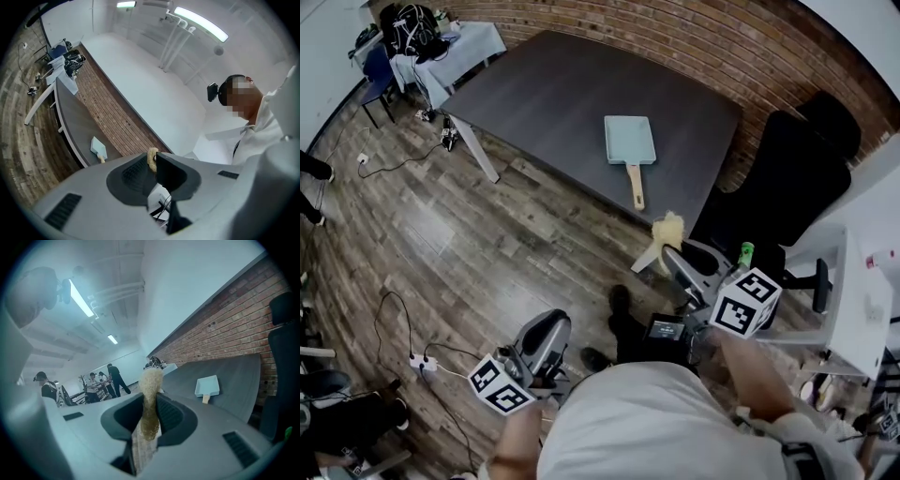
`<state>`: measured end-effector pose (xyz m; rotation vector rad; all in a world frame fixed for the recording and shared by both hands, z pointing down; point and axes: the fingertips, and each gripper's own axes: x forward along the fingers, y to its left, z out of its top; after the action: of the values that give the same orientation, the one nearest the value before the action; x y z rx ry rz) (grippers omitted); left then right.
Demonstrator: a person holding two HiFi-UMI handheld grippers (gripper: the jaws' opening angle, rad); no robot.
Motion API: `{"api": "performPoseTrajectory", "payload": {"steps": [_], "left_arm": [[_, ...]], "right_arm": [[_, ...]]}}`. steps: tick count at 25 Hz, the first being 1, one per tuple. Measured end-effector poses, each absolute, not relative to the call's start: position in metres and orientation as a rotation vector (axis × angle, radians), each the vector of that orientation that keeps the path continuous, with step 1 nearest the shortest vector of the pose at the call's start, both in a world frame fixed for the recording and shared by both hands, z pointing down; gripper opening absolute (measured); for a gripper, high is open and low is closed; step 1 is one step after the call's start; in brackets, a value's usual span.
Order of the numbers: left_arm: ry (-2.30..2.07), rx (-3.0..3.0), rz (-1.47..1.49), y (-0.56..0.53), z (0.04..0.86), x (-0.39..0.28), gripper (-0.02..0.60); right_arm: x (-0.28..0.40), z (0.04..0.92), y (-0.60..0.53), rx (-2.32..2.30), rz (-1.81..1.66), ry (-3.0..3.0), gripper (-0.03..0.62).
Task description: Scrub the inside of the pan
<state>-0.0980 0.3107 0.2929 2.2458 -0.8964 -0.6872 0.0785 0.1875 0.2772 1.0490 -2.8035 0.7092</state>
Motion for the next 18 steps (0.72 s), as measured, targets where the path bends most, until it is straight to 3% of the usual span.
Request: {"api": "performPoseTrajectory", "payload": {"steps": [18], "left_arm": [[-0.864,2.159,-0.461,0.103,0.337,-0.032,0.117]], "right_arm": [[0.127,0.315,0.009,1.107,0.81,-2.724,0.086]]}}
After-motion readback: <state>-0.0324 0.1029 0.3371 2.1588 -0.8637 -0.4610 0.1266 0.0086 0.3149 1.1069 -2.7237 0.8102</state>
